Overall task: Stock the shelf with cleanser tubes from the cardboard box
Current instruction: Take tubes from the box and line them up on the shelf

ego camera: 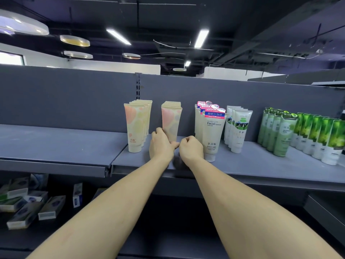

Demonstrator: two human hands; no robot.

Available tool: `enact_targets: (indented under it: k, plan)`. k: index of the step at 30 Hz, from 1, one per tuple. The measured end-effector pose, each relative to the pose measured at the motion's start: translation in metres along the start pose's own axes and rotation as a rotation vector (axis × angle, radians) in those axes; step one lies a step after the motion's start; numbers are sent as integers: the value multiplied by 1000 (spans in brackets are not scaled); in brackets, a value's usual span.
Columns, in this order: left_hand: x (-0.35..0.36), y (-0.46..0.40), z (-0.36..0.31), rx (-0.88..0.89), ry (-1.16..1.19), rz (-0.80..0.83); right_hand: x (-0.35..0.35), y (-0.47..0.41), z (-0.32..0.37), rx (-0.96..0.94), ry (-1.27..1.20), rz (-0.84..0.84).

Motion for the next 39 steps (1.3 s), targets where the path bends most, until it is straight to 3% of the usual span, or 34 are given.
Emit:
enact_targets:
  k: [6,11,19,25,32,39]
  plan:
    - [-7,15,5,-2,-135,-26,4,8,-2,-35,24,0]
    - [-29,36,16,3,-274,-97,-6,33,10,-173,-42,-142]
    - [-71,78,25,17,-366,-69,-25,101,9,-227,-64,-78]
    - [-81,137,35,65,-339,39,-46,171,-15,-131,-3,-53]
    - [-51,238,76,-92,-138,226,-53,265,-102,61,112,156]
    - [-5,325,107,-158,-176,406,-87,326,-191,228,188,193]
Point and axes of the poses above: each hand's wrist, its own y-axis away from the middle knuckle, its own x-axis out of the palm, z = x × y, the point moved 6 cm from there along -y, towards the middle knuckle, and after that the axes turned 2 degrees about -x, right-handed, at the moved point
